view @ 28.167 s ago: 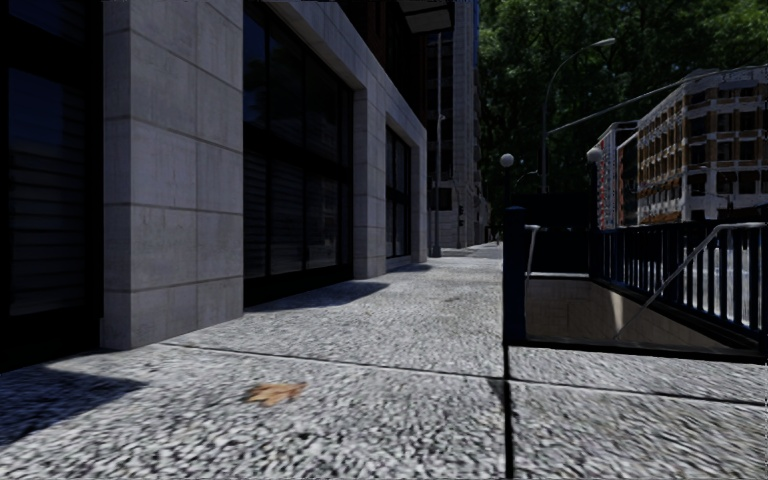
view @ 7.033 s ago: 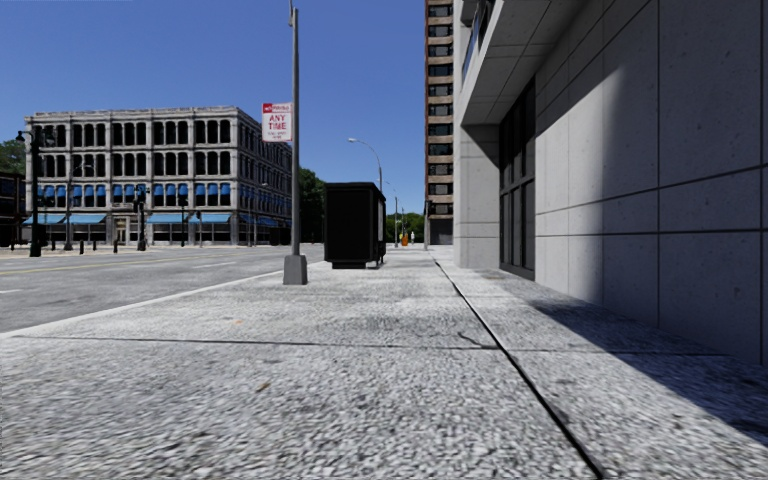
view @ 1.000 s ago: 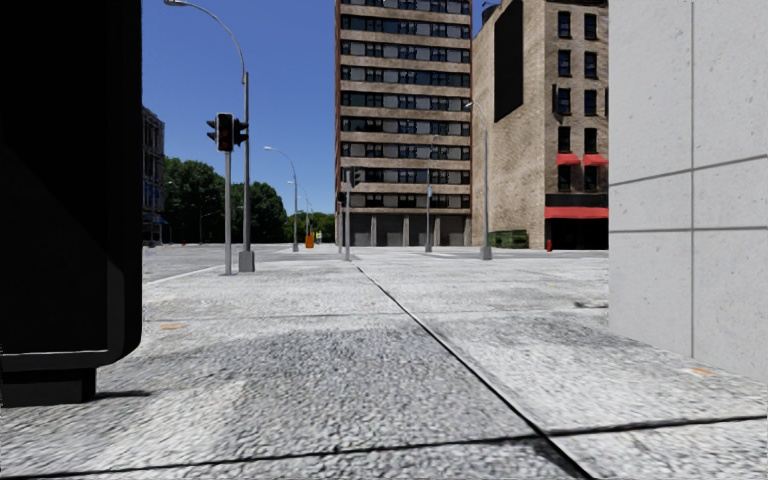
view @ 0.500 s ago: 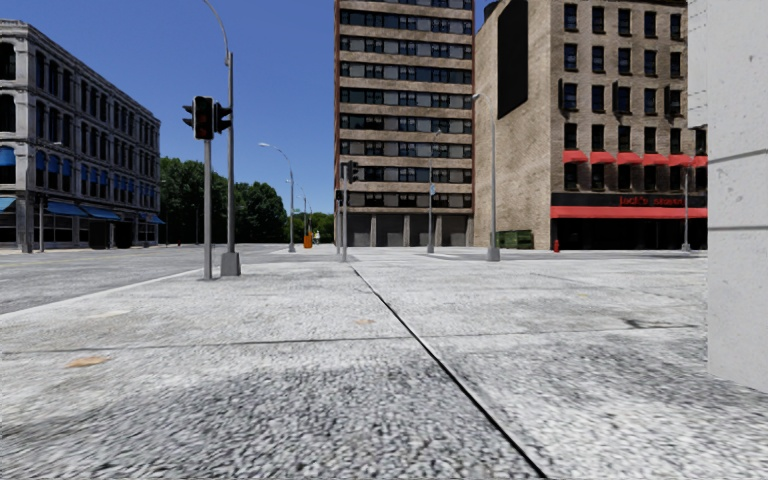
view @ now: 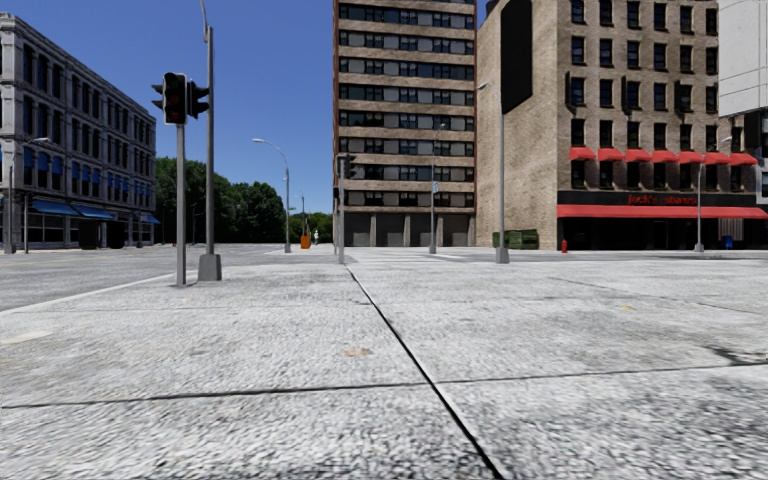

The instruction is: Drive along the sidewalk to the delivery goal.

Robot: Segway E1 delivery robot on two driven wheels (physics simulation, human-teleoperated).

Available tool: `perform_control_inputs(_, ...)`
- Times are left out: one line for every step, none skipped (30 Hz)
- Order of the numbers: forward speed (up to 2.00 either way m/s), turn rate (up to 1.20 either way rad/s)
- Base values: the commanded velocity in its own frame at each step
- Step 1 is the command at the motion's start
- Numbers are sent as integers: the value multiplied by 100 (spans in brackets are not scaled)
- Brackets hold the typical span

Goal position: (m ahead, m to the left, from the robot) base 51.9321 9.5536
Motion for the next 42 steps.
perform_control_inputs(200,0)
perform_control_inputs(200,0)
perform_control_inputs(200,0)
perform_control_inputs(200,0)
perform_control_inputs(200,0)
perform_control_inputs(200,0)
perform_control_inputs(200,0)
perform_control_inputs(200,0)
perform_control_inputs(200,0)
perform_control_inputs(200,0)
perform_control_inputs(200,0)
perform_control_inputs(200,0)
perform_control_inputs(200,0)
perform_control_inputs(200,0)
perform_control_inputs(200,0)
perform_control_inputs(200,0)
perform_control_inputs(200,0)
perform_control_inputs(200,0)
perform_control_inputs(200,0)
perform_control_inputs(200,-11)
perform_control_inputs(200,-27)
perform_control_inputs(200,-31)
perform_control_inputs(200,-32)
perform_control_inputs(200,-29)
perform_control_inputs(200,-8)
perform_control_inputs(200,-8)
perform_control_inputs(200,0)
perform_control_inputs(200,0)
perform_control_inputs(200,0)
perform_control_inputs(200,0)
perform_control_inputs(200,0)
perform_control_inputs(200,0)
perform_control_inputs(200,0)
perform_control_inputs(200,0)
perform_control_inputs(200,0)
perform_control_inputs(200,0)
perform_control_inputs(200,0)
perform_control_inputs(200,0)
perform_control_inputs(200,0)
perform_control_inputs(200,0)
perform_control_inputs(200,0)
perform_control_inputs(200,0)
